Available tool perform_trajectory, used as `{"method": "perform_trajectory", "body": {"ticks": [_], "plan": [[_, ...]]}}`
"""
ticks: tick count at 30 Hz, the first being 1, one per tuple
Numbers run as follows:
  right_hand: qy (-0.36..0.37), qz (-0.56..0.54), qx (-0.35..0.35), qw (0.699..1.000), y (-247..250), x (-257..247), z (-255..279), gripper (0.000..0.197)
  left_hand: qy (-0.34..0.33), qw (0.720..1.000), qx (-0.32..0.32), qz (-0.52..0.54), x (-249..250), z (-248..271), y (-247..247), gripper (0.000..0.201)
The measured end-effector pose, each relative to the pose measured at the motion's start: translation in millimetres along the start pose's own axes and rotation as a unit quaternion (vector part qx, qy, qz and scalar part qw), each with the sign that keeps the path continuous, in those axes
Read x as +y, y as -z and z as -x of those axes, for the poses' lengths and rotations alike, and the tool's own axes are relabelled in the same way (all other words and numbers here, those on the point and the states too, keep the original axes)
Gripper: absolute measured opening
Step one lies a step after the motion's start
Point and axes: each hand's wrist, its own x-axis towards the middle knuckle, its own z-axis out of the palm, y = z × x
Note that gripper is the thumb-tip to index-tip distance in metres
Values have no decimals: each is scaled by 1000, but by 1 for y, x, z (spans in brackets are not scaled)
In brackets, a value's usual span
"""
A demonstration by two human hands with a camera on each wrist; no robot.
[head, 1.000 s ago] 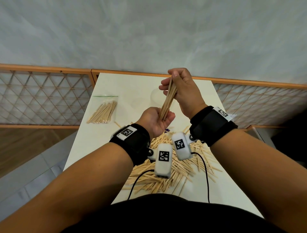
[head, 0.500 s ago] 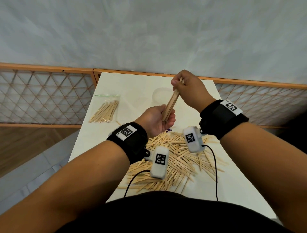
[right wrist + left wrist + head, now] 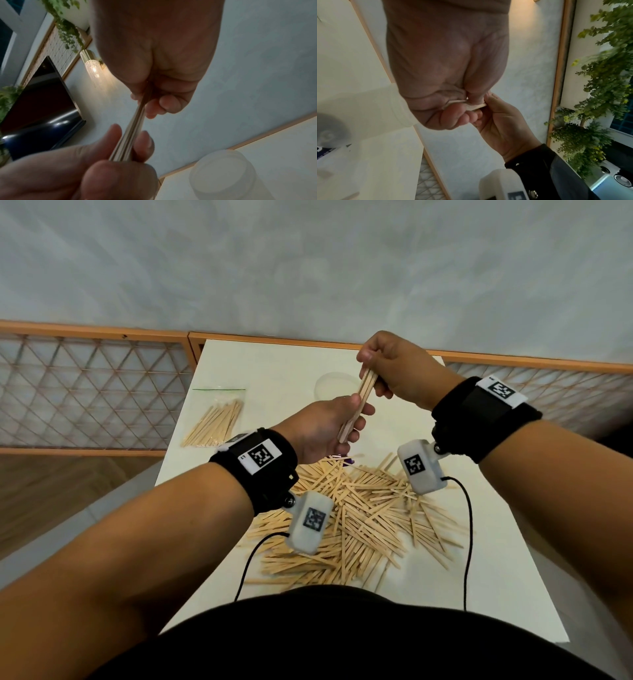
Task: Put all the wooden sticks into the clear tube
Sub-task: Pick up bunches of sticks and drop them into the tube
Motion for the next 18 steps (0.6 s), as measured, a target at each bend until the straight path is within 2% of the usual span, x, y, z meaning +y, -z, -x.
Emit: {"method": "perform_trajectory", "body": {"ticks": [2, 6, 11, 18], "plan": [[0, 4, -32, 999, 4, 1, -1, 15, -2, 1000, -3, -19, -1, -2, 0, 28], [-34, -96, -160, 982, 30, 0, -4, 17, 2, 999, -16, -45, -1, -6, 5, 25], [-42, -48, -149, 987, 38, -1, -9, 15, 32, 999, -43, -12, -2, -10, 7, 36], [-40, -49, -118, 991, 56, -11, -12, 12, 33, 996, -88, -6, -1, -15, 19, 31]]}}
